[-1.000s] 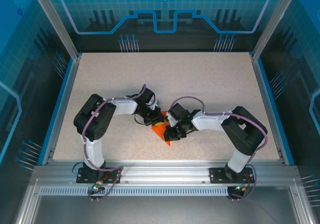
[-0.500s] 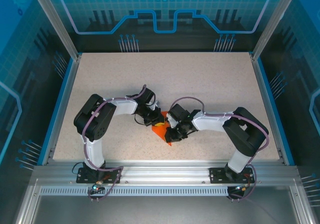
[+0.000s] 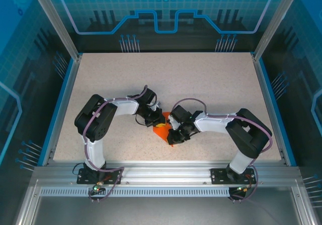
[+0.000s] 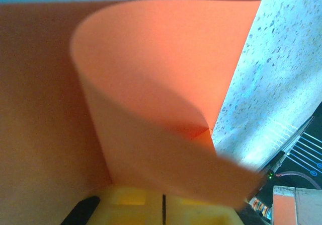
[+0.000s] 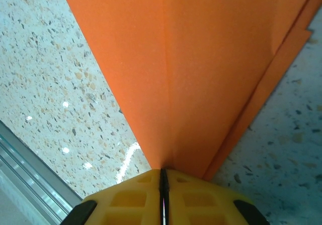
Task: Fold a paper plane with a square sheet of paper (fold left side to right side)
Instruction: Fourth fold the wing at the center of the table.
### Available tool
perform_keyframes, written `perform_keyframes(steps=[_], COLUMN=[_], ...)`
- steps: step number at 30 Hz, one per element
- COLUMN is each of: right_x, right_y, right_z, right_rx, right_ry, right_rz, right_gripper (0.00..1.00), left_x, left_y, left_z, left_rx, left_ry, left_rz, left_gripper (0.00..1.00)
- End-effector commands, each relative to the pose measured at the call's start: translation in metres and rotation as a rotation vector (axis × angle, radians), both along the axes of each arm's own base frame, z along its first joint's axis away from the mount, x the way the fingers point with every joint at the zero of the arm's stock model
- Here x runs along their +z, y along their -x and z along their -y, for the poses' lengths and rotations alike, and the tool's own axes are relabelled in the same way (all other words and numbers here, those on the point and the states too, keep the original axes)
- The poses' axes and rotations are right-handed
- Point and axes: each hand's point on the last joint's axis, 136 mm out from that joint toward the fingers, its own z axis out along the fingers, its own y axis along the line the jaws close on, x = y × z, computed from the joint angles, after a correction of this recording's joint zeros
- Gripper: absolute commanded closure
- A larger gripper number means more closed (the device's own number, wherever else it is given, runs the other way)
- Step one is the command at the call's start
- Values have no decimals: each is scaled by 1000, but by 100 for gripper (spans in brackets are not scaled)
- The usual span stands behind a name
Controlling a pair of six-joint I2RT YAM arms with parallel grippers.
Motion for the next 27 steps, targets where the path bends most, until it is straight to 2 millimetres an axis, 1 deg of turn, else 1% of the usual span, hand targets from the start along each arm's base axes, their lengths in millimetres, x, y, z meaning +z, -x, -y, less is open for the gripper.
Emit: perform_keyframes(steps=[1, 12, 20, 23, 27], right_x=[-16, -17, -10, -1, 21], right_y=[49, 56, 54, 48, 34], right_z=[36, 43, 39, 32, 18], right_rx=[40, 32, 33, 30, 15], right_ry=[145, 157, 129, 95, -1], right_rz=[-162, -179, -166, -139, -86], right_gripper=[89, 89, 89, 89, 89], left_x=[-44, -44, -44, -44, -42], left_y=[22, 21, 21, 21, 21], left_z=[-30, -30, -30, -29, -29], left_rx=[27, 27, 28, 27, 29], left_ry=[-189, -188, -185, -184, -179], left_rz=[-106, -106, -107, -106, -105], left_gripper=[91, 92, 91, 91, 91])
